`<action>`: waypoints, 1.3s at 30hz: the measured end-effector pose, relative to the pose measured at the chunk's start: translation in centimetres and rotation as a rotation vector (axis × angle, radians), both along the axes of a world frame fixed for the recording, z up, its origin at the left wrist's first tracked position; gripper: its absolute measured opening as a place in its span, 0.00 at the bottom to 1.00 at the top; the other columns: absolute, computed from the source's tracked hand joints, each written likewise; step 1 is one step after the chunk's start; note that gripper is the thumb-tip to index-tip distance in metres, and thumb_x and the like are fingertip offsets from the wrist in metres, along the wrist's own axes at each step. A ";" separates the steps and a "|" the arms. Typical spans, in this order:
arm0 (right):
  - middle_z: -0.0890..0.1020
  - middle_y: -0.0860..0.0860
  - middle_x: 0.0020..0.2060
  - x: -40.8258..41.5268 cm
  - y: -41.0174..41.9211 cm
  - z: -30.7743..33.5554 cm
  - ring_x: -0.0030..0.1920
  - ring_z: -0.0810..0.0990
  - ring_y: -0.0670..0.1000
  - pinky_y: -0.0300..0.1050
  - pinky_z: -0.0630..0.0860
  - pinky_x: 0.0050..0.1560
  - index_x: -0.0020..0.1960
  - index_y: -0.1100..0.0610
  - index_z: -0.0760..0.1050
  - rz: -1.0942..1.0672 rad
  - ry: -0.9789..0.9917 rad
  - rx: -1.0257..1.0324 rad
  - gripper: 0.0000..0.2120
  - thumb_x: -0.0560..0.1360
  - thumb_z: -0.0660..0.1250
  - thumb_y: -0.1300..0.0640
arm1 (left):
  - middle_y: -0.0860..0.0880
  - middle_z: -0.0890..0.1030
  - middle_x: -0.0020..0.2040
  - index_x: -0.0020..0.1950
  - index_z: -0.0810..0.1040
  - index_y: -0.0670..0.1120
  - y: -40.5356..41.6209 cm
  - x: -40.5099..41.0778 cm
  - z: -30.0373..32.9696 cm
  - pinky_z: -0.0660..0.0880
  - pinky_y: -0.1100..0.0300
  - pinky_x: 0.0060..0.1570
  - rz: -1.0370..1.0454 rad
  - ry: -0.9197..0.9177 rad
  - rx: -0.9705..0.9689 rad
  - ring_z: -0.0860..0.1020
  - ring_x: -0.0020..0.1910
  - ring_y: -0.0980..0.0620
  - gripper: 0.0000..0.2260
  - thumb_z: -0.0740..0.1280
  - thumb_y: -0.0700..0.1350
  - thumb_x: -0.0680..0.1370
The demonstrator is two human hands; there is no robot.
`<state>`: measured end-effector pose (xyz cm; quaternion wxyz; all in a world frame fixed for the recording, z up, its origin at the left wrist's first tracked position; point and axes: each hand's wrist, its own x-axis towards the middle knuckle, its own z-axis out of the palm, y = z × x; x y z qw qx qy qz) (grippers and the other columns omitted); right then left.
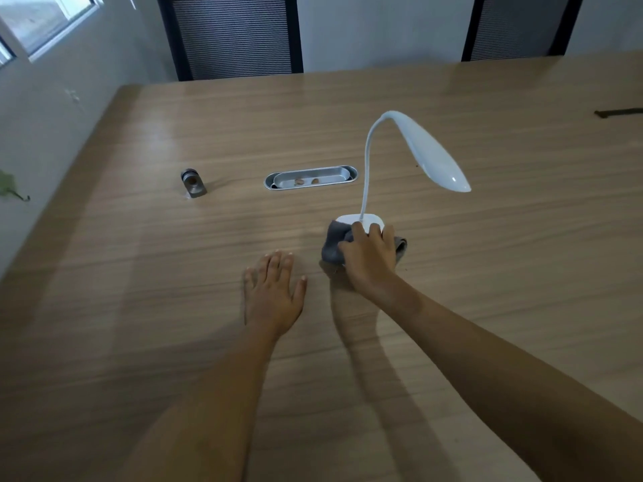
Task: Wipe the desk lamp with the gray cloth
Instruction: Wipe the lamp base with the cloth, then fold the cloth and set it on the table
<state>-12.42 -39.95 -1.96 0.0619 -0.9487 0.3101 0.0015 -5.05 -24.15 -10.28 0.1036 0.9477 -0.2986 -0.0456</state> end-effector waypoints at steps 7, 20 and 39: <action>0.75 0.54 0.57 -4.9 -1.2 2.1 0.53 0.72 0.59 0.52 0.56 0.52 0.58 0.50 0.77 -0.044 -0.178 -0.224 0.18 0.73 0.58 0.61 | 0.51 0.57 0.79 0.77 0.57 0.52 -0.1 -0.1 0.3 0.49 0.42 0.75 0.013 -0.014 -0.001 0.52 0.79 0.49 0.27 0.47 0.60 0.80; 0.77 0.51 0.57 -8.8 -0.1 2.7 0.56 0.76 0.58 0.52 0.60 0.50 0.64 0.49 0.67 0.093 -0.161 0.038 0.24 0.69 0.61 0.64 | 0.48 0.55 0.80 0.79 0.54 0.47 1.1 -0.4 3.4 0.52 0.46 0.77 -0.052 0.098 0.037 0.52 0.79 0.47 0.30 0.54 0.59 0.80; 0.77 0.55 0.54 0.2 10.5 4.2 0.54 0.76 0.56 0.52 0.74 0.52 0.54 0.56 0.72 0.582 -0.063 0.407 0.15 0.69 0.70 0.57 | 0.44 0.80 0.60 0.57 0.81 0.44 15.6 0.9 10.5 0.71 0.55 0.61 -0.065 0.096 -0.261 0.76 0.61 0.46 0.12 0.68 0.44 0.75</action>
